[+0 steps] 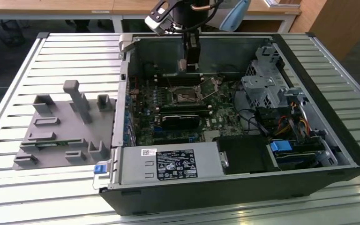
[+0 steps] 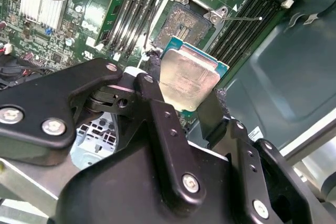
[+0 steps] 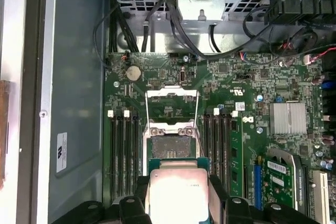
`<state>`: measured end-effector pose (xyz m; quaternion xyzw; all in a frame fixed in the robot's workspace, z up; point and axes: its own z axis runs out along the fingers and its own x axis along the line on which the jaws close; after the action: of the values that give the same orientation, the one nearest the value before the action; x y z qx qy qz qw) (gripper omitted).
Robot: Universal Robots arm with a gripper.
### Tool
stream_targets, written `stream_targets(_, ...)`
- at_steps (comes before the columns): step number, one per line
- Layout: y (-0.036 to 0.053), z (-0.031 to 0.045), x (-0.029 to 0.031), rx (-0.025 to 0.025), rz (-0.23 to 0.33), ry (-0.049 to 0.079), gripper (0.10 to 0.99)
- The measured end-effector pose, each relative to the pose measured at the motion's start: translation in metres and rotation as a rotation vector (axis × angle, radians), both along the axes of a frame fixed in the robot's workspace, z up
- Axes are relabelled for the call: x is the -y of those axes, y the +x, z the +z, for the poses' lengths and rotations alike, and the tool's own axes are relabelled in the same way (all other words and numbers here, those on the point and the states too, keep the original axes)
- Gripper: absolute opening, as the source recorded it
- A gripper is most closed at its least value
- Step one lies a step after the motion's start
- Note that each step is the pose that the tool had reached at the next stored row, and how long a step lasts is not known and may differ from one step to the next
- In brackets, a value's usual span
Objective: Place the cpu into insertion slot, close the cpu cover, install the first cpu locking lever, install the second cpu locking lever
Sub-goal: 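Place the cpu into insertion slot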
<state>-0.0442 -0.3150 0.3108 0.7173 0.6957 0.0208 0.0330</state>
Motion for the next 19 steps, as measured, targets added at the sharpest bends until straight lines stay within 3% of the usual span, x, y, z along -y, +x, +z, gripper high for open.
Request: stream_targets(19, 0.0001, -0.0222, -0.0006, -0.002, 0.0, -0.012, 0.529)
